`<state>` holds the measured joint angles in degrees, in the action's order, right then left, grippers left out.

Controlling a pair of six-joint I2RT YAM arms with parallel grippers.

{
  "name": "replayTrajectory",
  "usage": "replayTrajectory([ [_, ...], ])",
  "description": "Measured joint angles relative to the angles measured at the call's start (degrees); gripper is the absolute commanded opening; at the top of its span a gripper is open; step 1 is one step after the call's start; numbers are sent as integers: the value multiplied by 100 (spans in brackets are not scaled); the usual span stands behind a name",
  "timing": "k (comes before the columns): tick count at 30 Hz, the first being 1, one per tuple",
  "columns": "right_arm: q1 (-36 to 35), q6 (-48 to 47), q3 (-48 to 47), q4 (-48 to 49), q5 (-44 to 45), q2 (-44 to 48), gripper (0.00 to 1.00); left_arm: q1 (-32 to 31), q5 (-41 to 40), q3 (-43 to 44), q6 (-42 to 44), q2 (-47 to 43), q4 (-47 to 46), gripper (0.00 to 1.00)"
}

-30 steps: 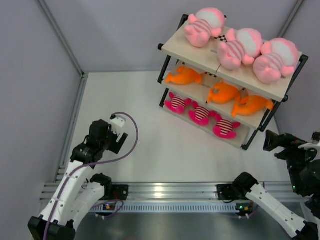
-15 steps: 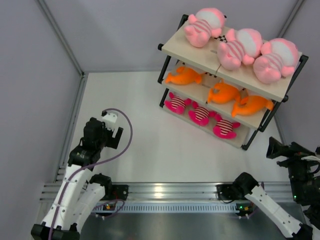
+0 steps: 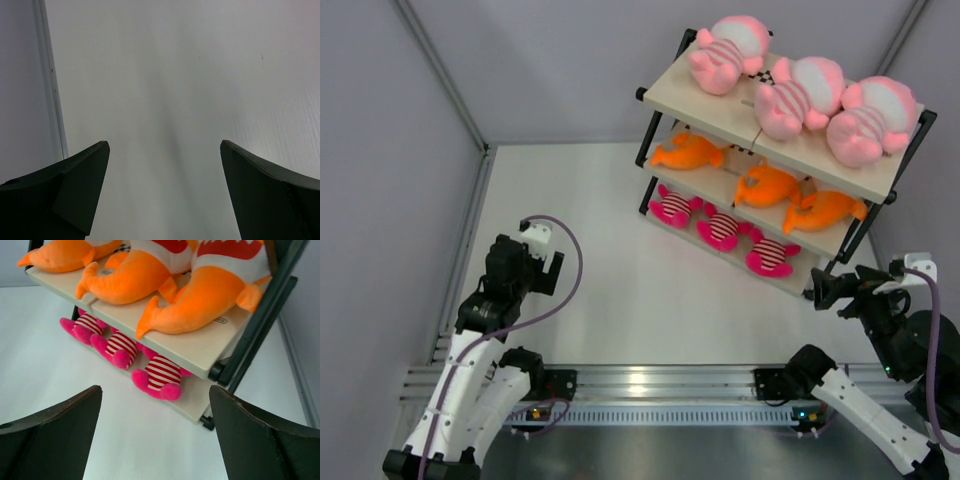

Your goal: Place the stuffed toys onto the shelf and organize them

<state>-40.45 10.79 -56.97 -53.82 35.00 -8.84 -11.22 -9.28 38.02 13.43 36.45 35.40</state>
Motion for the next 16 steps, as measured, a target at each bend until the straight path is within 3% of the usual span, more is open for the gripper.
replayTrajectory([
  [16,-7,-173,601,723,-1488,-614,90,31,-4,0,2,-48,-72,99],
])
